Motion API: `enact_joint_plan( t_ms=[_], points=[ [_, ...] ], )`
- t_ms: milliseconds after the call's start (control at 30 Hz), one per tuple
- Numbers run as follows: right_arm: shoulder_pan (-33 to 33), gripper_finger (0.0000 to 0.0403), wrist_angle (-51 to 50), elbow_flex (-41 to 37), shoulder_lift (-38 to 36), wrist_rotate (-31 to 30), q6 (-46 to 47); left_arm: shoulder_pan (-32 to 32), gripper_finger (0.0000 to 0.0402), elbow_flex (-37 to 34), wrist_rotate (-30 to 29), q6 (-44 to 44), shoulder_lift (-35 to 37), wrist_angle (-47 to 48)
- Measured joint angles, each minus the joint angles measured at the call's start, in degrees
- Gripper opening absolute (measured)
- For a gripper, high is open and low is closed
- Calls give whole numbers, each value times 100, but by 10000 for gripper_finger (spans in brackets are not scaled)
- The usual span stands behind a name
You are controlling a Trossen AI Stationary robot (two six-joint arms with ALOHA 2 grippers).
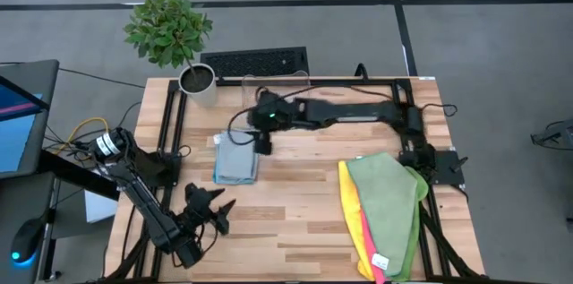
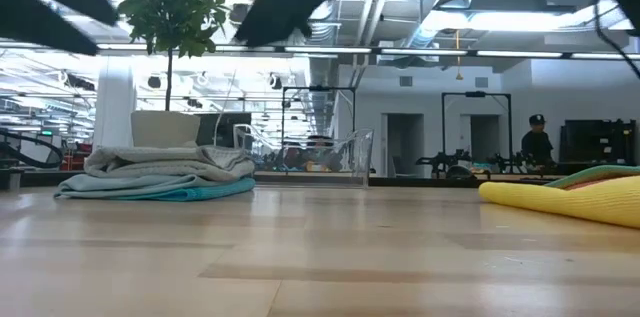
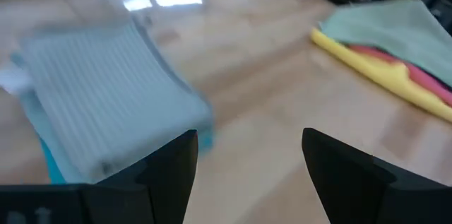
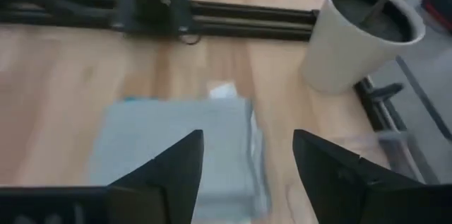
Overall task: Fold microfiber towels
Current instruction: Stack the folded gray microfiber cloth on top of the folded light blue microfiber cloth
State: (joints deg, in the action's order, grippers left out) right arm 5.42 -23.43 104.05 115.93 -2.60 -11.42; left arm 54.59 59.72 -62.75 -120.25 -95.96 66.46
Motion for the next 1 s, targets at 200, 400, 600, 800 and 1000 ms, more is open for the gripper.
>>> enact_joint_plan(
  t_ms=[200, 400, 600, 800, 1000],
  points=[
    [-197, 228, -2695, -33, -2186, -67, 747, -454, 247, -4, -407, 766, 321, 134],
    [-1202, 209, -4097, -858, -3945, -1474, 2408, -1402, 247, -4, -379, 3208, 894, -1010],
    [-2675, 190, -3905, -2315, -5191, -2959, 3977, -3136, 247, 0, 1749, 8235, 969, -3992],
    [-3759, 172, -3575, -3606, -5786, -3648, 5204, -4671, 247, -34, 2667, 9316, 961, -4316],
    [-4324, 157, -3301, -4362, -5692, -3847, 5831, -5284, 247, -1209, 4306, 9156, 962, -6014]
  ],
)
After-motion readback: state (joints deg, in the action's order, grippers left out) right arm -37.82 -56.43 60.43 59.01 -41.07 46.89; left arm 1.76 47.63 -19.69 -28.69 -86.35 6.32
